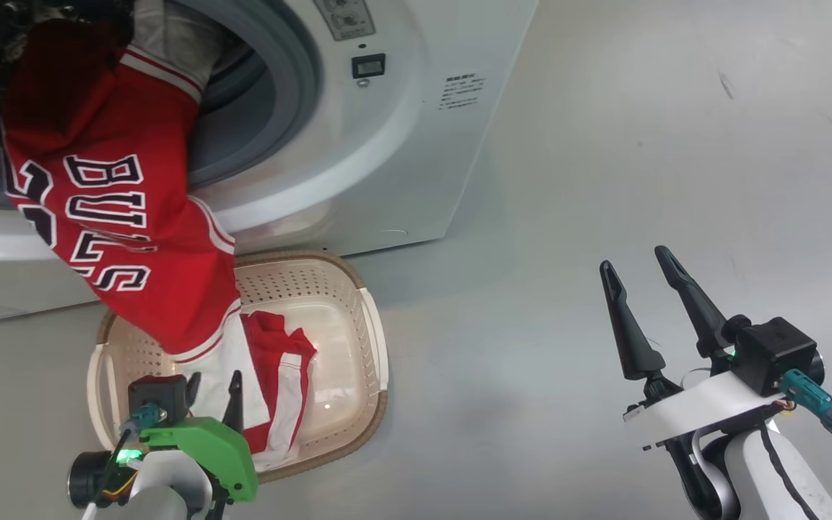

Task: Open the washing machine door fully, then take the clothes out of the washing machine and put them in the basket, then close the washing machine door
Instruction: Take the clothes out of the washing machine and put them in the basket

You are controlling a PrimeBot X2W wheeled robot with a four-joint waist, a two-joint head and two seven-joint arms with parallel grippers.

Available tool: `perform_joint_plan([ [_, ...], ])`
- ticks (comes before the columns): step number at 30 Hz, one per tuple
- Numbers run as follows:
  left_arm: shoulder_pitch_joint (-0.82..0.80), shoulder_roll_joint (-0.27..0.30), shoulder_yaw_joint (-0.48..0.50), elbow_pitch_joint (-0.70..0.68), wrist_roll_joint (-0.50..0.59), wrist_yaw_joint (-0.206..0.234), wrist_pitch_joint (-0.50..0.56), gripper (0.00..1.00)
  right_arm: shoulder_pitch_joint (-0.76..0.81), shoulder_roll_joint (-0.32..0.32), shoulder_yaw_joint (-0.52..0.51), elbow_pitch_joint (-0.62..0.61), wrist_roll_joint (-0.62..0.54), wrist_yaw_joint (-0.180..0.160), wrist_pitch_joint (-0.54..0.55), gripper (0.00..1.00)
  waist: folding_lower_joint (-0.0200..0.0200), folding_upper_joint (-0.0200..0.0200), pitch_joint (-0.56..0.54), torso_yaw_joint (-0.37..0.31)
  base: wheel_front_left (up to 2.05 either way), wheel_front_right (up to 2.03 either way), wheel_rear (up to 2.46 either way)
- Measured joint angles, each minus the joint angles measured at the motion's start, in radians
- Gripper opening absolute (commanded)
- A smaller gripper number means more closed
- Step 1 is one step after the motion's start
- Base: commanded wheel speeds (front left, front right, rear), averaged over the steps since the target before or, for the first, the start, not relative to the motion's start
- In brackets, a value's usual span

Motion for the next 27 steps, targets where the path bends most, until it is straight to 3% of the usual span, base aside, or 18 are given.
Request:
perform_joint_plan([
  [12,-0.068,-0.002,0.006,0.114,0.0,-0.018,-0.054,1.0,-0.002,-0.001,-0.015,0.026,0.009,0.0,-0.018,1.0,0.0,0.0,0.001,-0.014,0.0,0.0,0.0],
  [27,-0.105,-0.005,-0.001,0.09,0.013,-0.025,-0.164,1.0,-0.002,-0.008,-0.026,0.058,0.009,-0.001,-0.031,1.0,0.0,0.0,-0.053,0.029,0.0,0.0,0.0],
])
